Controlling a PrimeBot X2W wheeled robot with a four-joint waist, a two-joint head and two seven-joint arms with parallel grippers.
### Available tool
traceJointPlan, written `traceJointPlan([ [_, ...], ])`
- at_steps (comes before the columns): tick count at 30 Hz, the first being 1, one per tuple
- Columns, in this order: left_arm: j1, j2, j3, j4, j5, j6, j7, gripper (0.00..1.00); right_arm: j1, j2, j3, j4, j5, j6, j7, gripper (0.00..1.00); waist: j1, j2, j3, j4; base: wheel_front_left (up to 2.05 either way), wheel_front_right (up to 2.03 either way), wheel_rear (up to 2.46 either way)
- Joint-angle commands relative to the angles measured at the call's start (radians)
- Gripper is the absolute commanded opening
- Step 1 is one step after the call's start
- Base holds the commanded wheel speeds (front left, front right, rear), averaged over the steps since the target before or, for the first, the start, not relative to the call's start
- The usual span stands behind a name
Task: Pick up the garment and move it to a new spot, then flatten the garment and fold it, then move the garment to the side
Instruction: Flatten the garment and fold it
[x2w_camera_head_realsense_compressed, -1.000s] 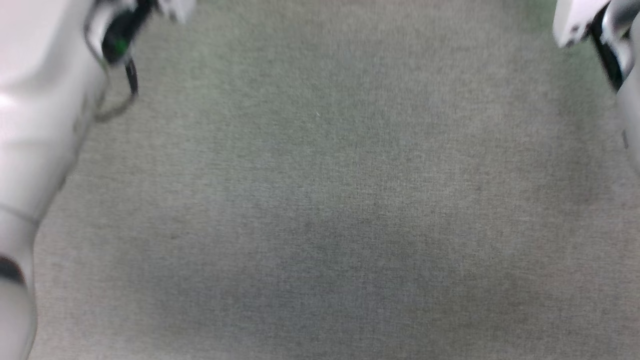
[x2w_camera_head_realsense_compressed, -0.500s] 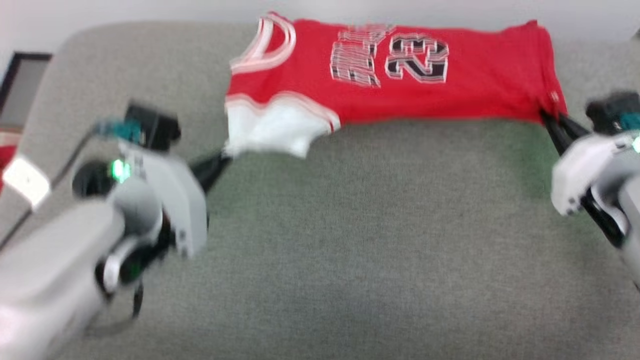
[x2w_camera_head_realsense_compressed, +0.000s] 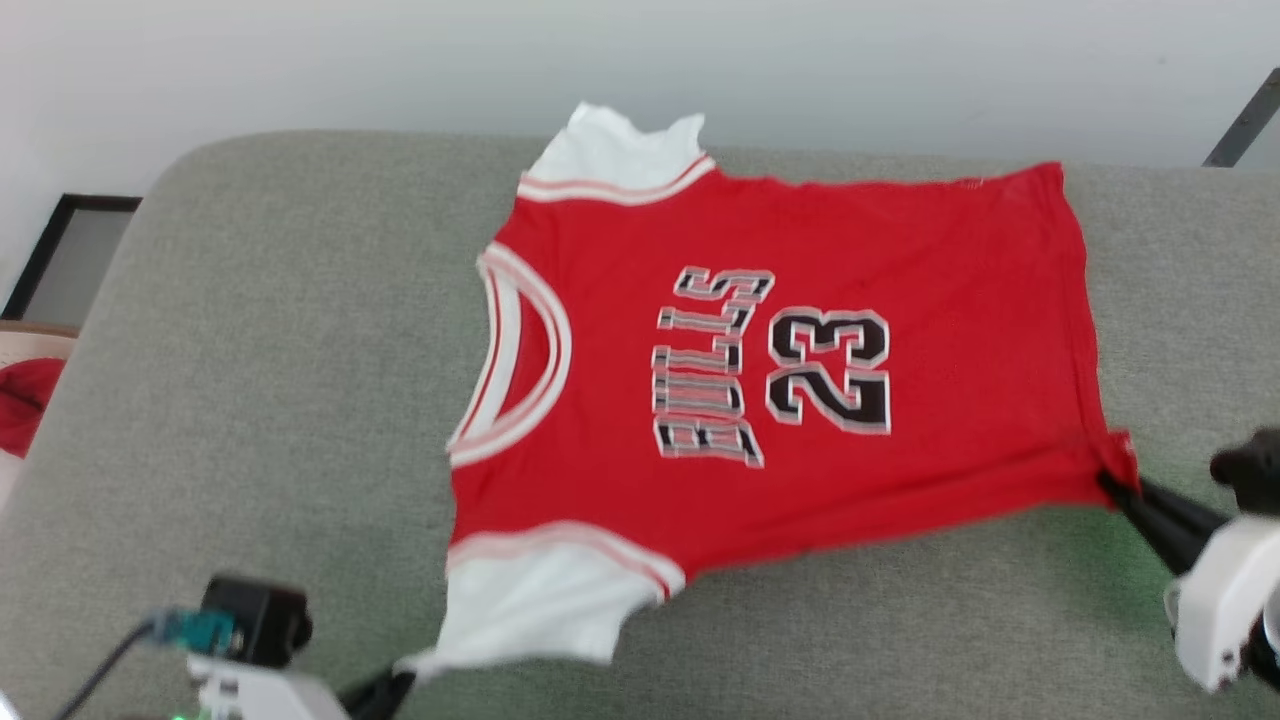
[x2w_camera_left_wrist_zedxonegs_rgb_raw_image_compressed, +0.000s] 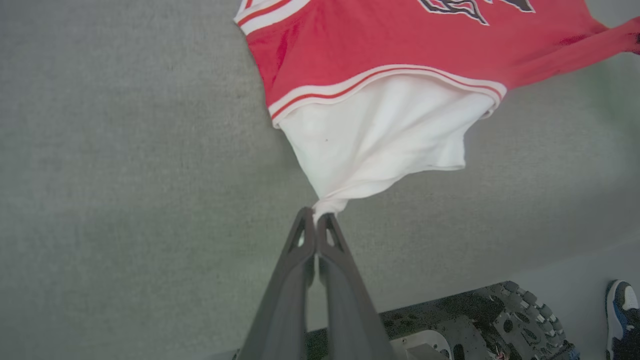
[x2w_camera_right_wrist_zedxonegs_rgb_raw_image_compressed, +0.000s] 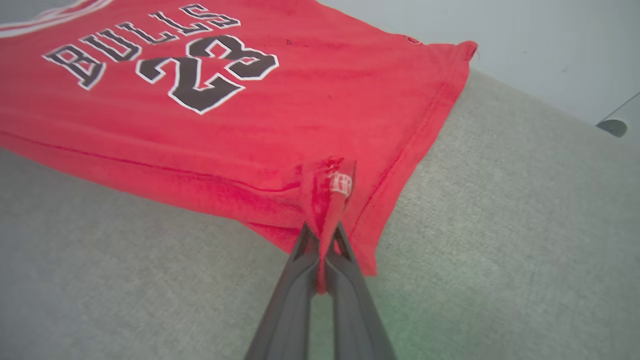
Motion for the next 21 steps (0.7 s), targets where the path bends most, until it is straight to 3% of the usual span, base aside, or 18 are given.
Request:
traceJointPlan([
  [1,0.059,0.019,-0.002,-0.042,-0.031,0.04,-0.032,0.0,0.065,-0.021,-0.024,-0.043,0.015,-0.001,0.01,0.0,0.0,0.0,-0.008,-0.004,0.0,0.0,0.0],
  [5,0.161,0.046,-0.005,-0.114,-0.086,0.111,-0.104,0.0,0.2,-0.037,-0.079,-0.127,0.027,-0.001,0.023,0.0,0.0,0.0,-0.011,-0.006,0.0,0.0,0.0],
  [15,0.302,0.065,-0.006,-0.19,-0.168,0.184,-0.211,0.0,0.454,0.017,-0.246,-0.271,-0.022,-0.001,0.076,0.0,0.0,0.0,0.005,-0.023,0.0,0.0,0.0],
  [21,0.261,0.138,0.031,-0.265,-0.139,0.231,-0.219,0.0,0.524,0.052,-0.336,-0.37,-0.059,-0.001,0.123,0.0,0.0,0.0,0.02,-0.043,0.0,0.0,0.0],
])
